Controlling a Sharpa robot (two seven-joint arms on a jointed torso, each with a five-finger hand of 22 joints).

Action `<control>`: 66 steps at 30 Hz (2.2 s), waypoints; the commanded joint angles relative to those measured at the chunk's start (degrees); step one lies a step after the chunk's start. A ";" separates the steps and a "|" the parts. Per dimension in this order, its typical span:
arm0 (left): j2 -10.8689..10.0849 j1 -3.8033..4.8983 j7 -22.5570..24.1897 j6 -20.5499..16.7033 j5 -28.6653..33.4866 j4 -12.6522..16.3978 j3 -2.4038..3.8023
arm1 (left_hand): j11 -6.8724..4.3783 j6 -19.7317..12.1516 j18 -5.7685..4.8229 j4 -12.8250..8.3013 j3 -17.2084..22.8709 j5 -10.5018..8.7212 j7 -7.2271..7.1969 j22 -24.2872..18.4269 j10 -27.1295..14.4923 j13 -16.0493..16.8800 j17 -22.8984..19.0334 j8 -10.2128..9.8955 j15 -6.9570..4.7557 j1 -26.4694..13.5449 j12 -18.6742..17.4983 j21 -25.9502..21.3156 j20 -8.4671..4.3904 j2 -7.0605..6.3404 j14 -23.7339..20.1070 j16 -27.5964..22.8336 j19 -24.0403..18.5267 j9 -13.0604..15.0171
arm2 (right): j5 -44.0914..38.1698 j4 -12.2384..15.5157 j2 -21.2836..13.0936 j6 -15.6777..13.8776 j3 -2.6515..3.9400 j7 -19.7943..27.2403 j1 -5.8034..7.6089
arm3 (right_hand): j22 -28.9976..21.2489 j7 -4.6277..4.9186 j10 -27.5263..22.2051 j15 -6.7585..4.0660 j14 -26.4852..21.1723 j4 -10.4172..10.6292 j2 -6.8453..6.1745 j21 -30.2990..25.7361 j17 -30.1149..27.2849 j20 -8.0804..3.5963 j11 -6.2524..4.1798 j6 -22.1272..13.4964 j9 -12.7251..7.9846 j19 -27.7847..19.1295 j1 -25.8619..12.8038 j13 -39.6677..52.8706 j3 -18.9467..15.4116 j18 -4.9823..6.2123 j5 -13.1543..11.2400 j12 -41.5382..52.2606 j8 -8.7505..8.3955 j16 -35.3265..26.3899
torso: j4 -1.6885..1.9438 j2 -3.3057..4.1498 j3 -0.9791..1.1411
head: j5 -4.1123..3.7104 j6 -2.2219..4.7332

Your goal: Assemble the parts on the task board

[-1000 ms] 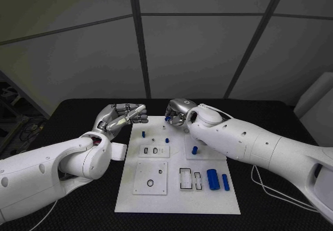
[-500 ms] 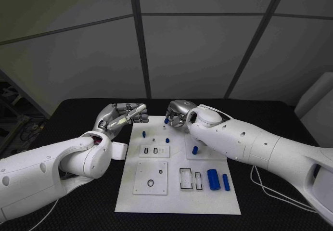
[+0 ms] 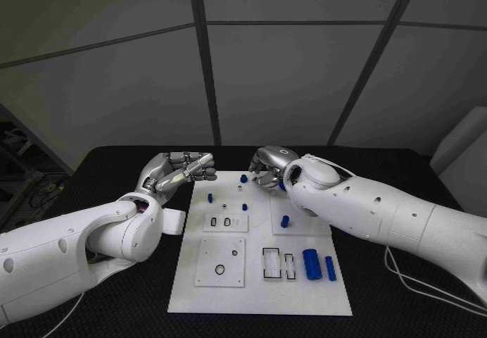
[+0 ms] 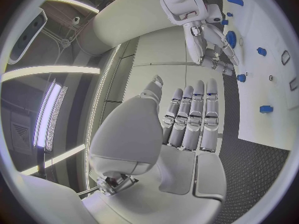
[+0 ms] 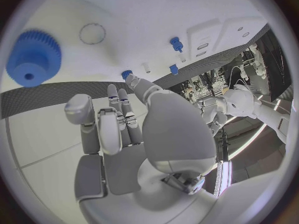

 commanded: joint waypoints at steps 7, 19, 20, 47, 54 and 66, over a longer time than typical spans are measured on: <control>-0.13 0.10 0.23 1.20 -0.39 -1.08 0.04 | 0.52 0.06 -0.57 -0.27 0.07 -0.17 0.30 -0.10 -0.03 -0.06 0.10 -0.28 0.31 -0.28 -0.19 0.05 0.09 0.36 0.15 -0.28 0.15 -0.08 | 9.22 6.61 -8.77 -0.34 0.12 -0.93 1.39 | 0.37 -0.13 9.23 -0.88 2.44 0.93 -2.76 -0.19 0.04 -0.40 -1.24 -3.51 -0.41 0.00 -1.27 2.78 -3.35 0.33 2.98 4.94 -0.40 0.16 | -0.90 -0.35 0.35 | 0.16 0.41; 0.37 0.10 0.12 1.64 -0.39 -2.41 0.03 | 0.51 0.08 -0.57 -0.30 0.07 -0.17 0.28 -0.11 0.00 -0.05 0.12 -0.30 0.31 -0.27 -0.20 0.04 0.09 0.38 0.18 -0.30 0.15 -0.08 | 16.04 4.59 -12.36 9.87 0.16 -1.58 2.28 | 7.38 -0.52 6.35 -1.25 4.69 7.39 -0.01 3.45 11.96 -1.25 -1.82 -8.89 0.57 5.14 4.28 46.83 -21.23 -1.13 6.23 51.51 3.52 6.19 | -0.67 -0.18 0.28 | -0.70 0.74; 0.40 0.10 0.11 1.66 -0.39 -2.45 0.03 | 0.51 0.08 -0.57 -0.30 0.07 -0.17 0.28 -0.11 0.00 -0.05 0.12 -0.30 0.31 -0.27 -0.20 0.04 0.09 0.38 0.18 -0.30 0.15 -0.08 | 16.17 4.36 -12.30 10.13 0.16 -1.57 2.29 | 7.56 -0.53 6.06 -1.12 4.73 7.87 0.26 3.55 12.24 -1.07 -1.75 -9.07 0.58 5.20 4.68 48.54 -21.52 -1.19 6.30 53.20 3.82 6.31 | -0.67 -0.17 0.30 | -0.69 0.73; 0.68 0.10 -0.03 1.88 -0.39 -2.74 0.03 | 0.50 0.10 -0.57 -0.32 0.06 -0.17 0.27 -0.11 0.02 -0.04 0.14 -0.31 0.31 -0.27 -0.21 0.04 0.09 0.39 0.20 -0.32 0.16 -0.07 | 16.96 0.43 -9.48 14.61 0.13 -1.74 2.30 | 10.09 -0.26 8.92 -0.89 5.35 11.11 1.92 4.99 15.36 -0.58 -1.41 -8.94 0.87 6.39 7.07 60.54 -23.29 -1.56 6.25 65.09 6.94 7.63 | -0.64 -0.18 0.30 | -0.66 -0.01; 0.69 0.10 -0.05 1.84 -0.39 -2.76 0.03 | 0.49 0.14 -0.56 -0.35 0.03 -0.18 0.26 -0.12 0.05 -0.03 0.18 -0.36 0.30 -0.31 -0.25 0.04 0.09 0.43 0.25 -0.37 0.18 -0.06 | 16.27 0.20 -9.05 14.46 0.12 -1.71 2.30 | 10.60 -0.71 9.00 -1.19 5.40 11.00 2.93 5.28 15.61 -0.82 -1.85 -6.30 1.21 6.63 7.64 60.99 -22.78 -1.63 7.71 65.50 8.34 7.72 | -0.63 -0.19 0.28 | -0.79 -0.11; 0.58 0.10 -0.49 1.96 -0.39 -2.75 0.03 | 0.50 0.13 -0.56 -0.36 0.02 -0.19 0.26 -0.12 0.05 -0.04 0.19 -0.38 0.30 -0.32 -0.27 0.04 0.09 0.45 0.26 -0.39 0.18 -0.07 | 7.69 0.72 -8.52 11.93 0.11 -2.31 2.28 | 11.28 -1.35 10.19 -1.62 5.48 11.41 3.07 5.63 15.97 -1.19 -2.39 -3.74 1.24 7.00 7.03 62.42 -22.88 -1.75 7.50 66.79 8.92 7.85 | -0.60 -0.21 0.28 | -0.79 -0.27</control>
